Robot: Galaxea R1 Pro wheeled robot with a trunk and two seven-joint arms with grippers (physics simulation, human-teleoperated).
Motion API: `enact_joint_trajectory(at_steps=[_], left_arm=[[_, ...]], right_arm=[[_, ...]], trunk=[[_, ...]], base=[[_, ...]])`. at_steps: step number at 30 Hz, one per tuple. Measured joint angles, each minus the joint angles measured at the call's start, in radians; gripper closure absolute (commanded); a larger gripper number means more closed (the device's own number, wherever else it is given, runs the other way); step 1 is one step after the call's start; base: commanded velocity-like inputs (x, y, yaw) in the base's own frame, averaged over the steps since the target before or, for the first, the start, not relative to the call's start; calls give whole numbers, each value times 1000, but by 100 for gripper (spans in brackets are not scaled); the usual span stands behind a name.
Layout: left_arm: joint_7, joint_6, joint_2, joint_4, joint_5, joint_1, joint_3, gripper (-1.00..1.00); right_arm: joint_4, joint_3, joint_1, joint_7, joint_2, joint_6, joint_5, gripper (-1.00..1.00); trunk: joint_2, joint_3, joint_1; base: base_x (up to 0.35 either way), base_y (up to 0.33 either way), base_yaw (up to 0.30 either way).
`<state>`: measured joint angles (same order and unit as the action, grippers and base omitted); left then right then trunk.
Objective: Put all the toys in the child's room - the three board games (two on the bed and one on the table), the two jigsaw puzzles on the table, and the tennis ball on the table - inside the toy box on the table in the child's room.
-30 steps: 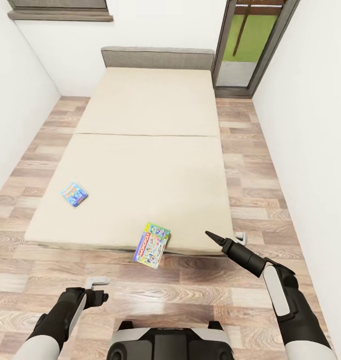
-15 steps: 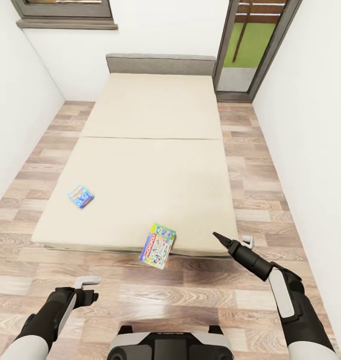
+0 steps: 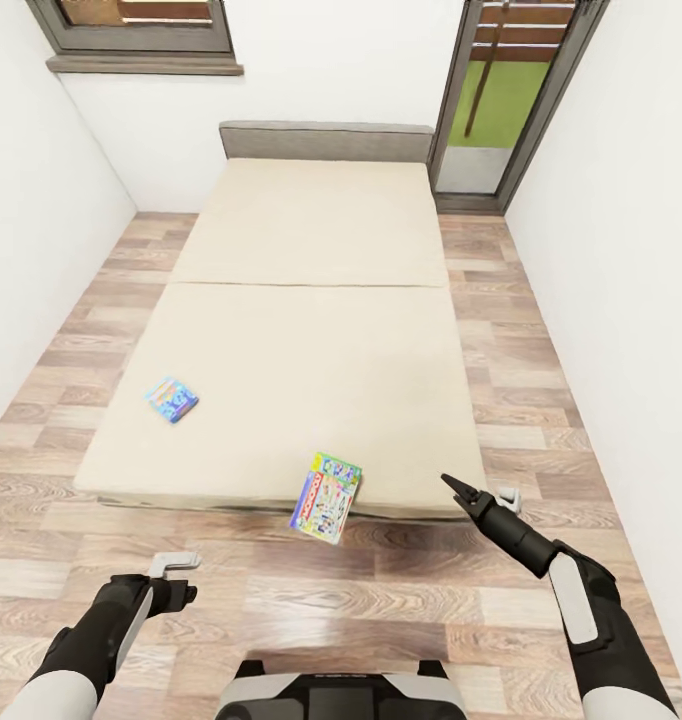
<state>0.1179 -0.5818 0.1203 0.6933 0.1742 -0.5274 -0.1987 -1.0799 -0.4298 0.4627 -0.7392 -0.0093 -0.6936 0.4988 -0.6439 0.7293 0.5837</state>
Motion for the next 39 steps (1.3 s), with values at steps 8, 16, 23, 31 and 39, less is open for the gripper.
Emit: enact_joint_trajectory(at_steps=[8, 16, 23, 31, 39], left_arm=[[0, 0, -1, 0, 1, 0, 0, -100], [0, 0, -2, 0, 1, 0, 1, -100], [0, -2, -1, 0, 1, 0, 2, -100], [12, -31, 3, 0, 1, 0, 3, -100], [340, -114, 113, 28, 5, 0, 6, -100]], right_arm=[[19, -29, 0, 0, 0, 0, 0, -100], [24, -36, 0, 0, 0, -1, 0, -100], [27, -35, 0, 1, 1, 0, 0, -100], [29, -42, 0, 28, 1, -1, 1, -100], [30, -91, 0, 72, 2, -6, 2, -100]], trunk=[[0, -13, 0], [0, -26, 0], [0, -37, 0], [0, -50, 0], [0, -63, 0]], base=[[21, 19, 0], [39, 30, 0], [4, 3, 0], [0, 0, -18], [0, 0, -60]])
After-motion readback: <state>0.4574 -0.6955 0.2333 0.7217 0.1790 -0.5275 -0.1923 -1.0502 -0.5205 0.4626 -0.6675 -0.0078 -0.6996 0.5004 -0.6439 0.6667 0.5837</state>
